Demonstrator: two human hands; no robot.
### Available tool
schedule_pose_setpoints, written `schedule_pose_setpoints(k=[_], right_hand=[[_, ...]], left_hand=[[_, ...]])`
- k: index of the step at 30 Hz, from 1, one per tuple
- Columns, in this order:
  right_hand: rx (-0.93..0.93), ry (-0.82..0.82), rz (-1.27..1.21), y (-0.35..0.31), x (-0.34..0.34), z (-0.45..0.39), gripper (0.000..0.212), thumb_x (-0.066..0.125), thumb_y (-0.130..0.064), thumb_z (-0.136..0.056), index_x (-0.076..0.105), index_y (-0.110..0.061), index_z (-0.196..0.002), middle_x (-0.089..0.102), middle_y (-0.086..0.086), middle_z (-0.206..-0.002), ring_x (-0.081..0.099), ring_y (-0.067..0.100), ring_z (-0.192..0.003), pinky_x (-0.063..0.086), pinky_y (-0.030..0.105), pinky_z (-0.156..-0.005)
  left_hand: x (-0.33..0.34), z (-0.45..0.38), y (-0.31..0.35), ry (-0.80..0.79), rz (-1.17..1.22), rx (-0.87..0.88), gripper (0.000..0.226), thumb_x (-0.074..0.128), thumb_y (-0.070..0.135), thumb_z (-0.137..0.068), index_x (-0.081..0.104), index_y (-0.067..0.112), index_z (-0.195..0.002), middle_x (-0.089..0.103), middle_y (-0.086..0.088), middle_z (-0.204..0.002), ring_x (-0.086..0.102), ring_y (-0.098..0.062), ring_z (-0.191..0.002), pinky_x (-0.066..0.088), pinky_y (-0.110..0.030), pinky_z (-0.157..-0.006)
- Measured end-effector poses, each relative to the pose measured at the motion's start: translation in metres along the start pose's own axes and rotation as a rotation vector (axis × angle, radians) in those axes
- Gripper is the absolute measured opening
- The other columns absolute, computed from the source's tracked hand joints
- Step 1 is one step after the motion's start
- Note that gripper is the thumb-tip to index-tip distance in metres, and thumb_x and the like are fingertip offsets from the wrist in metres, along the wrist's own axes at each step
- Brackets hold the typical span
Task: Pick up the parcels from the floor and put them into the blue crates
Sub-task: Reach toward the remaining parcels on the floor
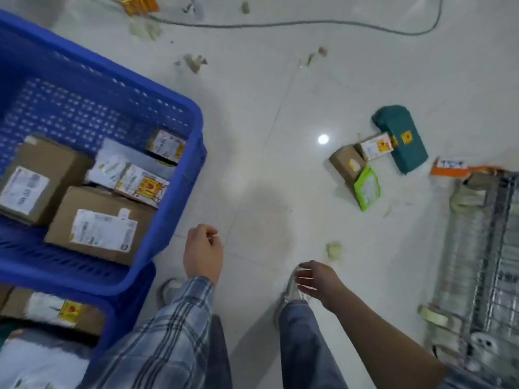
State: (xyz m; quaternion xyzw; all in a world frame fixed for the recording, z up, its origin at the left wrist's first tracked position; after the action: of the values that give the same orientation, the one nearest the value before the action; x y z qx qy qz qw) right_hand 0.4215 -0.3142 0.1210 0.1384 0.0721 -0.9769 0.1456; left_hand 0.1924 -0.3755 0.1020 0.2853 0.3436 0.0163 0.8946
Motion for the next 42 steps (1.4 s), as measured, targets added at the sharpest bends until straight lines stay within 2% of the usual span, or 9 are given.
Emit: schedule_pose_setpoints(k=[6,11,19,23,29,34,37,40,42], right_hand=[[0.092,-0.037,-0.228,0.016,-0.085,-0.024,0.016,0.047,-0.013,-0.094,0.058,-0.003,-0.089,0.060,0.012,-0.073,0.057,0.022,-0.064,0.047,0.027,-0.055],[0.135,-0.022,-0.347,0.016,-0.174,-0.042,0.013,0.049,-0.012,-0.093,0.059,-0.003,-0.092,0.062,0.013,-0.073,0.059,0.023,-0.065,0.050,0.029,-0.058],[0.152,0.040,-0.502,-0.010,-0.271,-0.086,0.010,0.050,-0.010,-0.092,0.058,-0.004,-0.094,0.061,0.012,-0.071,0.059,0.021,-0.061,0.050,0.026,-0.054],[0.149,0.033,-0.529,-0.021,-0.283,-0.107,0.009,0.049,-0.009,-0.092,0.057,-0.005,-0.092,0.061,0.012,-0.071,0.058,0.021,-0.061,0.051,0.027,-0.057],[0.199,-0.016,-0.492,-0.044,-0.282,-0.121,0.010,0.048,-0.010,-0.094,0.057,-0.006,-0.091,0.062,0.012,-0.074,0.059,0.021,-0.064,0.050,0.030,-0.062],[0.223,-0.005,-0.485,-0.088,-0.287,-0.140,0.011,0.046,-0.010,-0.094,0.055,-0.004,-0.097,0.060,0.013,-0.076,0.058,0.022,-0.065,0.050,0.028,-0.060],[0.191,0.006,-0.537,-0.127,-0.290,-0.164,0.009,0.048,-0.010,-0.094,0.054,-0.004,-0.095,0.058,0.012,-0.076,0.056,0.022,-0.063,0.048,0.028,-0.060],[0.105,0.054,-0.527,-0.164,-0.292,-0.210,0.008,0.048,-0.009,-0.093,0.054,-0.006,-0.096,0.055,0.009,-0.076,0.053,0.019,-0.062,0.046,0.029,-0.059],[0.012,0.116,-0.389,-0.185,-0.293,-0.250,0.021,0.051,-0.008,-0.089,0.055,-0.004,-0.109,0.056,0.008,-0.082,0.054,0.022,-0.069,0.049,0.033,-0.066]], left_hand=[[0.082,0.038,0.021,-0.241,-0.283,-0.214,0.019,0.044,0.010,-0.094,0.059,0.001,-0.101,0.055,-0.022,-0.114,0.056,-0.036,-0.099,0.044,-0.037,-0.088],[0.145,0.067,0.086,-0.271,-0.313,-0.342,0.027,0.039,0.005,-0.094,0.060,-0.008,-0.106,0.061,-0.025,-0.116,0.057,-0.038,-0.105,0.044,-0.035,-0.087],[0.245,0.075,0.218,-0.305,-0.287,-0.099,0.017,0.040,0.007,-0.095,0.057,0.005,-0.095,0.063,-0.018,-0.106,0.050,-0.020,-0.085,0.037,-0.026,-0.073],[0.282,0.054,0.245,-0.355,-0.357,-0.013,0.020,0.043,0.011,-0.094,0.060,0.002,-0.095,0.064,-0.018,-0.109,0.060,-0.031,-0.096,0.047,-0.034,-0.086],[0.319,0.030,0.259,-0.502,-0.502,-0.183,0.034,0.045,0.013,-0.095,0.055,-0.010,-0.119,0.058,-0.023,-0.124,0.056,-0.036,-0.114,0.043,-0.034,-0.097],[0.342,0.005,0.294,-0.643,-0.489,-0.191,0.022,0.048,0.010,-0.091,0.056,0.006,-0.071,0.059,-0.015,-0.090,0.057,-0.026,-0.087,0.040,-0.026,-0.075],[0.367,-0.024,0.308,-0.669,-0.422,-0.210,0.013,0.058,0.018,-0.077,0.053,0.012,-0.066,0.069,-0.023,-0.087,0.065,-0.038,-0.086,0.051,-0.042,-0.078],[0.401,-0.067,0.315,-0.679,-0.459,-0.165,0.014,0.059,0.021,-0.072,0.052,0.012,-0.064,0.065,-0.007,-0.058,0.062,-0.033,-0.072,0.053,-0.048,-0.078],[0.425,-0.088,0.321,-0.710,-0.536,-0.105,0.023,0.061,0.027,-0.076,0.056,0.007,-0.086,0.063,-0.016,-0.089,0.062,-0.032,-0.090,0.052,-0.047,-0.087]])
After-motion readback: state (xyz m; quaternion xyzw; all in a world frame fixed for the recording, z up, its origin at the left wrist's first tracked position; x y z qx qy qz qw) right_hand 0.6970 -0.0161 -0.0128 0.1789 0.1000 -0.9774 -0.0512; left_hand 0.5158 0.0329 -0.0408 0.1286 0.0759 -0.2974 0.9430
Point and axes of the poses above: each hand's wrist, its own z-axis away from the middle knuckle, its own x-axis out of the palm, y = z × x, the point moved 1 cm from there along -z, towards the middle knuckle
